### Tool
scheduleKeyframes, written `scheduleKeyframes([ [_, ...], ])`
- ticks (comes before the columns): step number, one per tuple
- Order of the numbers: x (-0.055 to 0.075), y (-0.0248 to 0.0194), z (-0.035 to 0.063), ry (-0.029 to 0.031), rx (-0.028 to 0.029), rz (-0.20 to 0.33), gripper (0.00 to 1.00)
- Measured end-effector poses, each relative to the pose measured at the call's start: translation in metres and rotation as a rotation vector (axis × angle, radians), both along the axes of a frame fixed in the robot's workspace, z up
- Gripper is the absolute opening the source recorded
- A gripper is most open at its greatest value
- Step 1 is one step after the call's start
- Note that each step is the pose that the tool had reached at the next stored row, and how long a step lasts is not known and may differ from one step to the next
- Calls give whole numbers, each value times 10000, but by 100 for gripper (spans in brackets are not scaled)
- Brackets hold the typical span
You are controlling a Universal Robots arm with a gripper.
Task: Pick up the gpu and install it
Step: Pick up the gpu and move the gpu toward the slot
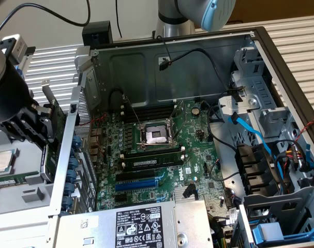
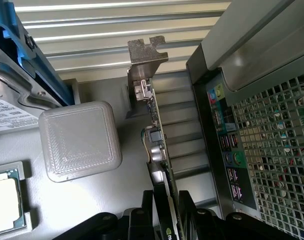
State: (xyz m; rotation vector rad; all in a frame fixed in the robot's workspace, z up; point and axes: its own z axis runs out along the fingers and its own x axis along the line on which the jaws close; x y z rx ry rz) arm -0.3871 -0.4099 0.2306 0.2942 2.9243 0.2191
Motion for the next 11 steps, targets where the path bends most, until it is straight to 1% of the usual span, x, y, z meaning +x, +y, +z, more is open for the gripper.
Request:
scheduleKeyframes([
  [4, 1, 0, -8, -2, 91, 0, 33],
  [11, 1, 0, -8, -2, 96, 1, 33],
])
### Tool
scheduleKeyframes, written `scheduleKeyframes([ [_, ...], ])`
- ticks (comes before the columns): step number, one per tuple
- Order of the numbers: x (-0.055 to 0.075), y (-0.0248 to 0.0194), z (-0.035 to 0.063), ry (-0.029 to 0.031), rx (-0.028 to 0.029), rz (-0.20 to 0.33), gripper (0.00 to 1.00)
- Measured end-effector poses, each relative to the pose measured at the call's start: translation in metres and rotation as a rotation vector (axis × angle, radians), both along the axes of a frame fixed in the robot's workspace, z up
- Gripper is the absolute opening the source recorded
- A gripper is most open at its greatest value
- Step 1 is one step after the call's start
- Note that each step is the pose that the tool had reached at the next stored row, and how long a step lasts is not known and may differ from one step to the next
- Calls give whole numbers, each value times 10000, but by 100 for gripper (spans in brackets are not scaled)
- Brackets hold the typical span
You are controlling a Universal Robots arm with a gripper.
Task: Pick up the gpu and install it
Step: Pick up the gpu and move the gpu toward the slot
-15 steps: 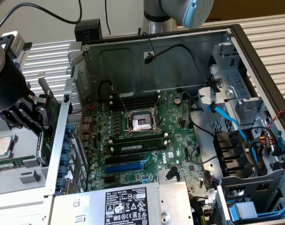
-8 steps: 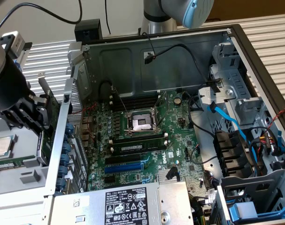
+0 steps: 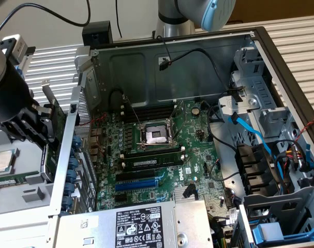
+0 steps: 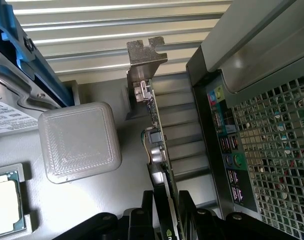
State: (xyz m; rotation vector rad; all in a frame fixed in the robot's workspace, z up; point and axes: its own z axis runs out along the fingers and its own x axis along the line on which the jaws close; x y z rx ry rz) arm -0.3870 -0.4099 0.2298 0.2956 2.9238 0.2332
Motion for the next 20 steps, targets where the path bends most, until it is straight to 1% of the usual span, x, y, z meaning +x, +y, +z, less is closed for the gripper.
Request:
scheduleKeyframes([
  [17, 1, 0, 0, 3, -5, 0, 31],
  [18, 4, 2, 2, 22, -31, 0, 31],
  [19, 8, 4, 3, 54, -56, 1, 31],
  [20, 11, 8, 4, 78, -92, 0, 31],
])
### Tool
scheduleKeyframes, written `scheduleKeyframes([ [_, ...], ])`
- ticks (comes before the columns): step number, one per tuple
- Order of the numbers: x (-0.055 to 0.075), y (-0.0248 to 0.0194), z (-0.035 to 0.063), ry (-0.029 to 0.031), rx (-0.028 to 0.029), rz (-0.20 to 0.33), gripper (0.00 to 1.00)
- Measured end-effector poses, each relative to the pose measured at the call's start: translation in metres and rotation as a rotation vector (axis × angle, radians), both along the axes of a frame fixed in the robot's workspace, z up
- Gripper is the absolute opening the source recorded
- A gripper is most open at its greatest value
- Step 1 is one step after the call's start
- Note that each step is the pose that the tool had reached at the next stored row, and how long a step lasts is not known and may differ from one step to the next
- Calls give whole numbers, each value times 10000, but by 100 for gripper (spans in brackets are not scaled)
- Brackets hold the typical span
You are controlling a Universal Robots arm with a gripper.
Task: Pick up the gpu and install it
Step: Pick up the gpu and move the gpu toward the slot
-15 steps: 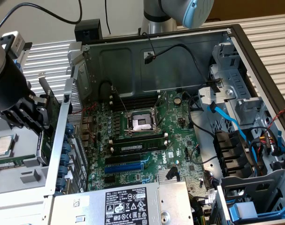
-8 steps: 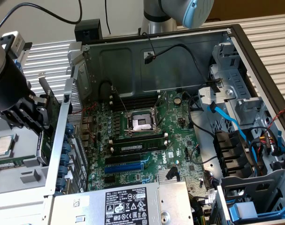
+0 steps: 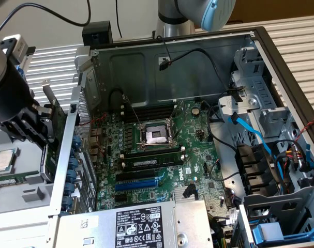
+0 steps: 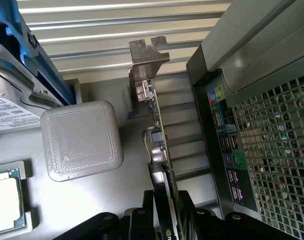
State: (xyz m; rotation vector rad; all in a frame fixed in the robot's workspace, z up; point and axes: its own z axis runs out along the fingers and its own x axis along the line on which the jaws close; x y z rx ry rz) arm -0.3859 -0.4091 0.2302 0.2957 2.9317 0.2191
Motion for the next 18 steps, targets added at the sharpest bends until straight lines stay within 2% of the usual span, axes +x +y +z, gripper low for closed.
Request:
scheduleKeyframes([
  [2, 5, 1, 4, 39, -57, 1, 31],
  [4, 8, 2, 11, 83, -71, 0, 31],
  [10, 14, 3, 20, 90, -88, 0, 31],
  [14, 15, 1, 39, 22, -85, 0, 31],
  [18, 16, 2, 66, -18, -85, -1, 31],
])
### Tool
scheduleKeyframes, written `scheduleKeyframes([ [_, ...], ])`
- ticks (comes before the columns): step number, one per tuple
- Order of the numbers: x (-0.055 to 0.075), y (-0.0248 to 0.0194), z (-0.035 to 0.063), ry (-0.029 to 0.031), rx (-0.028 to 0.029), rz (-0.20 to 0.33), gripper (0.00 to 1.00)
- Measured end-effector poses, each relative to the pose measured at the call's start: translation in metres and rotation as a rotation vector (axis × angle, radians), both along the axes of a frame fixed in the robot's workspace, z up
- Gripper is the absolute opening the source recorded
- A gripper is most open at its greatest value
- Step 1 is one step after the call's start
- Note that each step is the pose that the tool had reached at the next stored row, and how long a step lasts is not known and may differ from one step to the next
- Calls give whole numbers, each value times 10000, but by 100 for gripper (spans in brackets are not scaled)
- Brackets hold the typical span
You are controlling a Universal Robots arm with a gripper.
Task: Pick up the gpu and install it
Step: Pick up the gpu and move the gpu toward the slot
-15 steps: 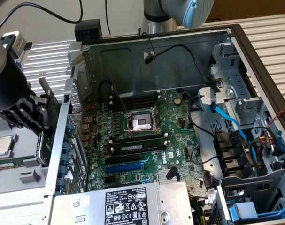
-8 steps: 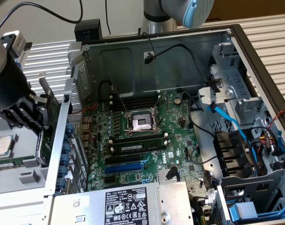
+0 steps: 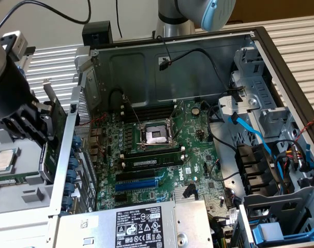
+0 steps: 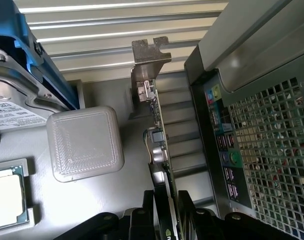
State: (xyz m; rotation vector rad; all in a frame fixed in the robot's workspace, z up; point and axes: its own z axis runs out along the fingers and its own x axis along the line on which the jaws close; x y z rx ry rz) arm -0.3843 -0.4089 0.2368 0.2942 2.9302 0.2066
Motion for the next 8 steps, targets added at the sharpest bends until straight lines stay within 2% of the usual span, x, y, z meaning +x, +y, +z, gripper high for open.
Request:
scheduleKeyframes([
  [8, 0, 1, 3, -4, 3, 0, 31],
])
